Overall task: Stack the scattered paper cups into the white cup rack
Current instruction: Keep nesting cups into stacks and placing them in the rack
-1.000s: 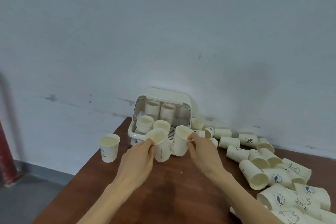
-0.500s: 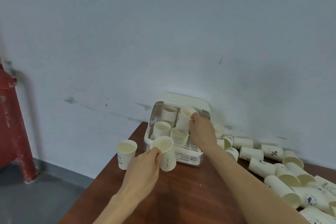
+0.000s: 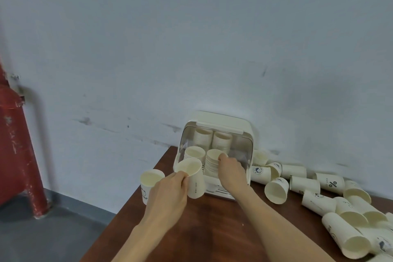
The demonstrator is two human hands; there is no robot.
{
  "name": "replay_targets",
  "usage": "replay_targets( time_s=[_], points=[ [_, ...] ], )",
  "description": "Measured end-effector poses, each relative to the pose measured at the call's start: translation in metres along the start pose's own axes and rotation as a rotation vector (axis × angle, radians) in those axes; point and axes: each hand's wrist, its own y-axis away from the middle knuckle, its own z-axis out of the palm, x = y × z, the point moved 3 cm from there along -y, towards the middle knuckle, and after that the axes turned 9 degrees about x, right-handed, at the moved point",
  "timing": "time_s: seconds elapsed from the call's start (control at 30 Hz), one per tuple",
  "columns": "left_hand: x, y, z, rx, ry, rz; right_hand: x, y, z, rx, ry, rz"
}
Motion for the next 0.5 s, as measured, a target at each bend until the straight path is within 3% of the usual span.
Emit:
replay_targets(
  time_s=[0.5],
  points=[
    [0.013, -0.098, 0.019, 0.143, -0.137, 0.028, 0.017, 0.015, 0.038, -0.057, -0.26, -0.049]
  ],
)
